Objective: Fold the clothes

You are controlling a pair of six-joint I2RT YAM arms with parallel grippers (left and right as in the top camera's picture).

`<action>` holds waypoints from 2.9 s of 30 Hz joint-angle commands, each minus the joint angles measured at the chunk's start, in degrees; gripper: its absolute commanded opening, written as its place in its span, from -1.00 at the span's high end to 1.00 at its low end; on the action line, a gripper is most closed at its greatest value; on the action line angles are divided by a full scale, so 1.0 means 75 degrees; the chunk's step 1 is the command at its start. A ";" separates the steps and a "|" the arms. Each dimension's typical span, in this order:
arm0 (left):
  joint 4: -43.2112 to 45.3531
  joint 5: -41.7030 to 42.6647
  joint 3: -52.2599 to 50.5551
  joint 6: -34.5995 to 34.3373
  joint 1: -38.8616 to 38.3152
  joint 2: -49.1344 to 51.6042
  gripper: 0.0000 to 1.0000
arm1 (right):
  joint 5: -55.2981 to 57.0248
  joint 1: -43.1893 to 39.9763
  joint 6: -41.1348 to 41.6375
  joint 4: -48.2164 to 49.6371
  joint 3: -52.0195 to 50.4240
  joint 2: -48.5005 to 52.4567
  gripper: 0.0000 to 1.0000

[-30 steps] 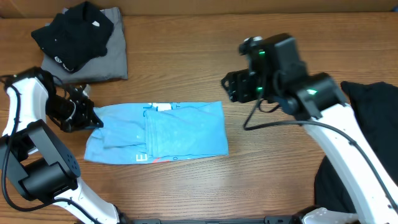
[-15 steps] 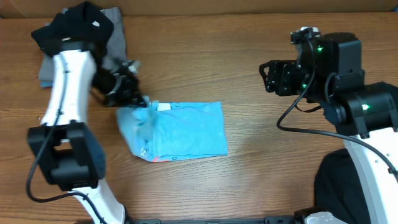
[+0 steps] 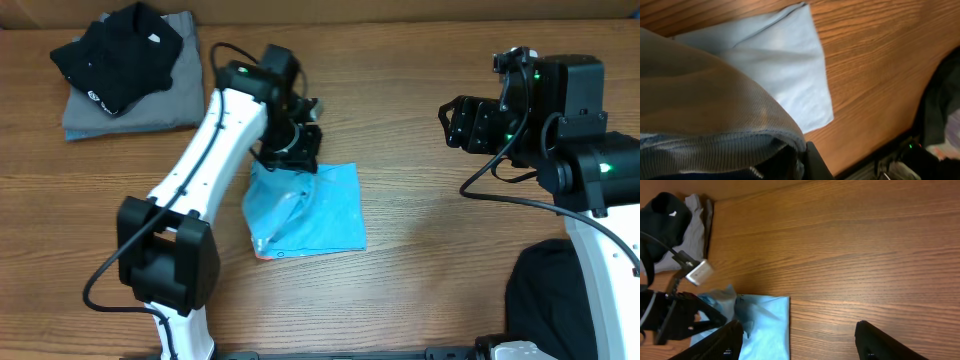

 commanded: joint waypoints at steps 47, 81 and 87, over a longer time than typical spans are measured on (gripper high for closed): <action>-0.0393 0.0472 -0.1341 0.1387 0.1399 0.0510 0.06 | -0.0350 -0.0393 0.0076 -0.0842 0.0227 0.0221 -0.51; 0.0085 0.1107 -0.1139 0.0405 -0.1582 0.0501 0.38 | -0.0353 -0.0388 0.0082 -0.0839 0.0227 0.0227 -0.53; -0.1102 0.0064 0.0055 0.0769 -0.0495 0.0501 0.35 | -0.0833 -0.0251 0.0160 -0.0892 -0.0099 0.0353 -0.54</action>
